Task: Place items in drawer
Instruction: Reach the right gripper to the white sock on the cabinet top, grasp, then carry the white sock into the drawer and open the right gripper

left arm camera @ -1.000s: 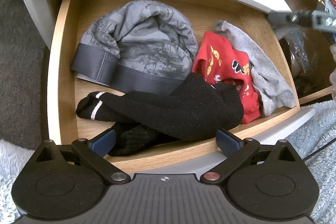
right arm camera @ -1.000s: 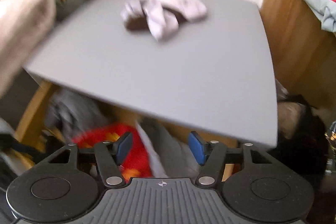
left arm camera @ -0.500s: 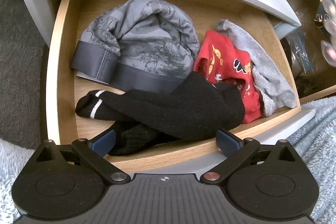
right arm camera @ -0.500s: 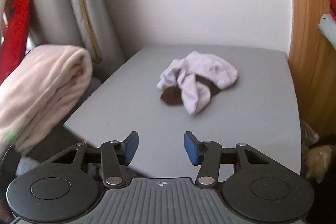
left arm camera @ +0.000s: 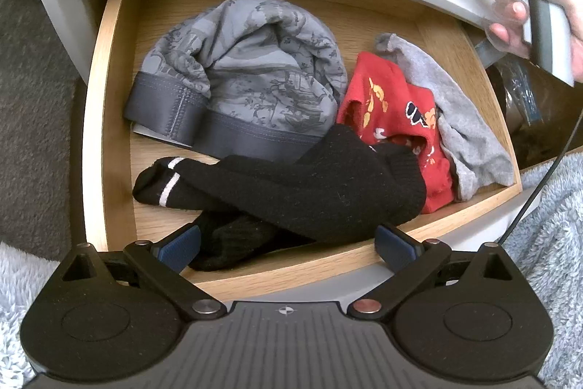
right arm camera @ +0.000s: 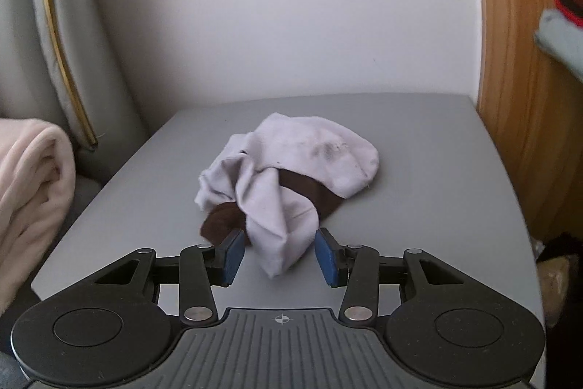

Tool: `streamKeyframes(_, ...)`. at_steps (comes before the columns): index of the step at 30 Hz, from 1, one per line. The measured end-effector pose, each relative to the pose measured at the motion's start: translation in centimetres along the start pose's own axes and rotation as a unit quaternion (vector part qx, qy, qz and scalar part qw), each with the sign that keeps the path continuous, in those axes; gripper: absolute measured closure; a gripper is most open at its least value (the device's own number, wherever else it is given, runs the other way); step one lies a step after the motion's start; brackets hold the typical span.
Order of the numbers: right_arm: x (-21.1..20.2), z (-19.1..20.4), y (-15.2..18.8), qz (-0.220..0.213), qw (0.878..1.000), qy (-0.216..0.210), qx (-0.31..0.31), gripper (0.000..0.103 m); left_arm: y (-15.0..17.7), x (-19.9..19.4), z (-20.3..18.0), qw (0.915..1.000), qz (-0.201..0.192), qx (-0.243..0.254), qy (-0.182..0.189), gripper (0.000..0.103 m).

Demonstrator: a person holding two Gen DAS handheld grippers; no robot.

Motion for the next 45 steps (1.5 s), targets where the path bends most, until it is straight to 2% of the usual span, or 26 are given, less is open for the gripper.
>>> streamKeyframes(2,0.5,-0.2,0.1,0.004,1.000,-0.004,0.011,0.076,0.0,0.0,0.0,1.0000,0.000,0.001,0.000,0.000)
streamKeyframes(3,0.6,-0.3,0.1,0.006,1.000,-0.008,0.016,0.083,0.0,0.0,0.0,1.0000,0.000,0.001,0.000,0.000)
streamKeyframes(6,0.5,0.1,-0.1,0.005,1.000,-0.022,0.021,0.091,0.0,0.0,-0.1,1.0000,-0.001,0.002,-0.002,0.000)
streamKeyframes(11,-1.9,1.2,-1.9,-0.030,0.998,-0.055,0.015,0.094,0.1,0.1,-0.2,1.0000,-0.002,0.001,-0.004,0.000)
streamKeyframes(14,-4.0,2.2,-3.0,-0.064,0.993,-0.098,0.006,0.094,0.1,0.1,-0.3,1.0000,-0.003,0.002,-0.008,0.000)
streamKeyframes(16,-5.0,2.9,-3.2,-0.070,0.990,-0.125,-0.001,0.094,0.1,0.1,-0.3,0.9999,-0.003,0.002,-0.009,0.000)
streamKeyframes(22,-7.0,7.6,-0.6,-0.021,0.970,-0.239,-0.044,0.094,0.2,0.0,-0.3,0.9999,-0.003,-0.005,-0.010,0.000)
streamKeyframes(25,-7.8,9.8,1.9,0.015,0.960,-0.273,-0.058,0.094,0.3,0.1,-0.2,0.9999,-0.001,-0.011,-0.003,0.000)
streamKeyframes(28,-7.5,10.3,4.3,0.057,0.964,-0.257,-0.050,0.094,0.3,0.3,-0.2,0.9998,0.002,-0.017,0.005,0.000)
streamKeyframes(31,-6.5,9.1,6.2,0.095,0.972,-0.215,-0.022,0.094,0.4,0.3,-0.2,0.9999,0.002,-0.016,0.005,0.000)
streamKeyframes(35,-4.5,4.8,8.9,0.147,0.979,-0.135,0.043,0.094,0.4,0.0,0.0,0.9997,-0.001,-0.022,0.007,0.000)
streamKeyframes(39,-2.7,1.1,11.7,0.186,0.977,-0.047,0.088,0.095,0.3,-0.3,0.2,0.9997,-0.003,-0.021,0.008,0.000)
streamKeyframes(45,-1.7,-1.5,14.0,0.212,0.969,0.008,0.123,0.095,0.3,-0.3,0.3,0.9997,-0.001,-0.022,0.009,0.000)
Point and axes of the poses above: each gripper's, at about its wrist camera, not at the fingertips, and x roughly the way its jaws point, z to its left, y to its underside, the point moved 10 cm from there along x, roughly the way its jaws point, and after that the axes turned 7 degrees about -x, right-handed, at the moved point
